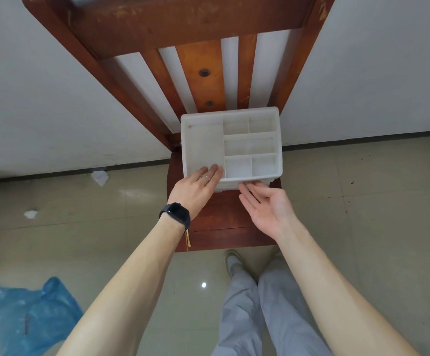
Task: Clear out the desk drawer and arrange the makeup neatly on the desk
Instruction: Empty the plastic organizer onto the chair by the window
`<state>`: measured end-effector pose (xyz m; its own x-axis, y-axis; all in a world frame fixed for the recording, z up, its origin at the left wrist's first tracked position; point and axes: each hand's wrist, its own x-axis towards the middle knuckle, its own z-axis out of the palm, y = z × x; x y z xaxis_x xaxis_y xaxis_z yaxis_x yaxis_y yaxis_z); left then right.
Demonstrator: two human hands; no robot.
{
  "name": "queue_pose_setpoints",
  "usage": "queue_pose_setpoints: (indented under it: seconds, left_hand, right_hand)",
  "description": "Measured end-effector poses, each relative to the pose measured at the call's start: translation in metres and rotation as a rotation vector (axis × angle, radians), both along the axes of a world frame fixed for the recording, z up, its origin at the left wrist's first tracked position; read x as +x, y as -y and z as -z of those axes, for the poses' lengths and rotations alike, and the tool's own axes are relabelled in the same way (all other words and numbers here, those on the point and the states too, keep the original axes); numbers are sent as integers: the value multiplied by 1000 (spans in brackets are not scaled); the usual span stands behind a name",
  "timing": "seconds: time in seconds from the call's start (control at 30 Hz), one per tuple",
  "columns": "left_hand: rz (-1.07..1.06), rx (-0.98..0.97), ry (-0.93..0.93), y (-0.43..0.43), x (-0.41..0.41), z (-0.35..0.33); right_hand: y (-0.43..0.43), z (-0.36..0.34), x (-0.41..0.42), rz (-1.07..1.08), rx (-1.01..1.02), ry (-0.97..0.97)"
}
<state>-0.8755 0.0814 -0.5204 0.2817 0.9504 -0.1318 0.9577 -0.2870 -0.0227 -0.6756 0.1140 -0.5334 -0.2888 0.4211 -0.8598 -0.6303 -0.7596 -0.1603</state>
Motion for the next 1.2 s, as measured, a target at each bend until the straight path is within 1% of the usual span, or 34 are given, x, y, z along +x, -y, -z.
queue_pose_setpoints:
  seconds: [0.1,0.2,0.27,0.33,0.4,0.47,0.53,0.57,0.6,0.63,0.73,0.77,0.8,0.87,0.93,1.0,1.1,1.2]
  left_hand:
    - [53,78,-40,-4,-2,2]
    - [54,96,-47,-3,-3,9]
    - [12,105,4,0,0,14]
    - [-28,93,67,1,3,16]
    - [-105,70,121,12,4,19]
    - [-254,102,190,35,4,24]
    - [-437,153,305,70,6,33]
    - [-546,152,355,88,9,41]
    - [-674,111,400,108,11,51]
    - [-820,29,455,127,14,63]
    - [-1235,-331,662,171,18,102]
    - [-1320,-397,700,181,18,115]
    - [-1387,-415,727,188,19,126]
    - [-1477,-356,762,189,20,142]
    - [-1504,-279,776,183,20,157]
    - [-1483,-238,777,175,17,170]
    - [-1377,-222,677,168,12,187]
    - [-1331,-204,594,164,9,194]
  right_hand:
    - [-2,1,0,-25,1,3]
    - [1,5,3,-56,22,-2]
    - [3,8,5,-83,51,16]
    - [8,12,7,-142,97,73]
    - [17,16,7,-273,148,185]
    - [32,23,5,-524,240,388]
    - [50,35,3,-870,427,637]
    - [58,43,3,-1056,533,734]
    - [66,53,4,-1235,621,805]
    - [72,65,6,-1391,694,854]
    - [77,101,8,-1830,864,983]
    - [78,113,6,-1944,916,1032]
    - [79,124,4,-2019,989,1079]
    - [80,144,0,-2095,1166,1144]
    - [82,163,-4,-2127,1279,1179]
    - [86,179,-2,-2138,1316,1231]
    - [93,199,7,-2106,1369,1290]
    - [97,210,13,-2065,1442,1348]
